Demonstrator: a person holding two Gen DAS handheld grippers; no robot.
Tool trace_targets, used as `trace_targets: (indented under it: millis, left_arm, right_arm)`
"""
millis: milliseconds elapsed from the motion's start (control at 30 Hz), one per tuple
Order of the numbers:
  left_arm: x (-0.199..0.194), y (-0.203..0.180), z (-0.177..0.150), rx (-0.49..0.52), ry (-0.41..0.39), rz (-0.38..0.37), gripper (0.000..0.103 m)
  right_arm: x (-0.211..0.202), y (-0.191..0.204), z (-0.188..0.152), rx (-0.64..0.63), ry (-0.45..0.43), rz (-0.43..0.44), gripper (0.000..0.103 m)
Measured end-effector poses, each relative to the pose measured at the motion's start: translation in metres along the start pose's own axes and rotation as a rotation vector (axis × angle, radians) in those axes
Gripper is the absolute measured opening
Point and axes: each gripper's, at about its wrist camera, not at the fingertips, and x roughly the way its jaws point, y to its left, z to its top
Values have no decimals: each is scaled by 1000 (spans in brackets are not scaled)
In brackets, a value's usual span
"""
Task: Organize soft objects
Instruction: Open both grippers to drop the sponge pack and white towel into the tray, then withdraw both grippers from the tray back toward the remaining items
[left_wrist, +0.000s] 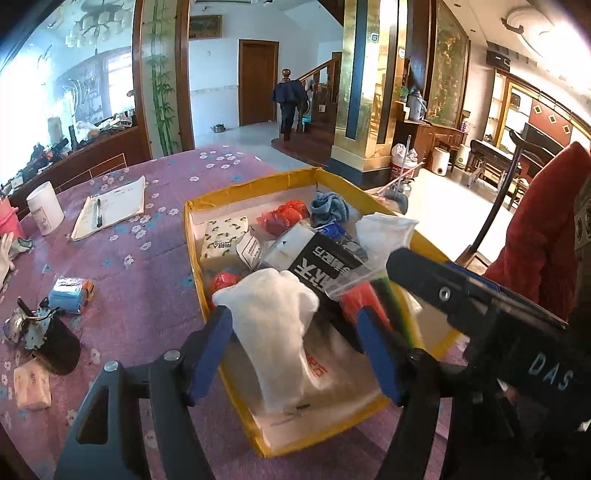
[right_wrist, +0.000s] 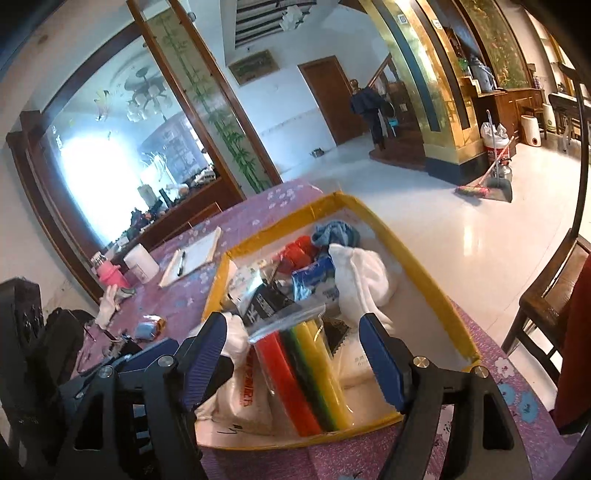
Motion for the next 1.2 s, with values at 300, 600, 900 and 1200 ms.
trace_targets:
  millis: [300,600,900,1200]
  left_arm:
    - [-51,20,-7,-12,-48,5,72]
    - [-102,90,-32,-85,-97,70,76]
    - [-134,187,-73,-227,-78,186,77]
    - [-144,281,-67,-385,-47,266,77]
  right_arm:
    - [-18,31,1,-30,-34,41,78]
    - [0,92,-19,-134,64,140,78]
    - [47,149,-64,-225,250,240,78]
    - [77,193,-107,-319,405,302,79]
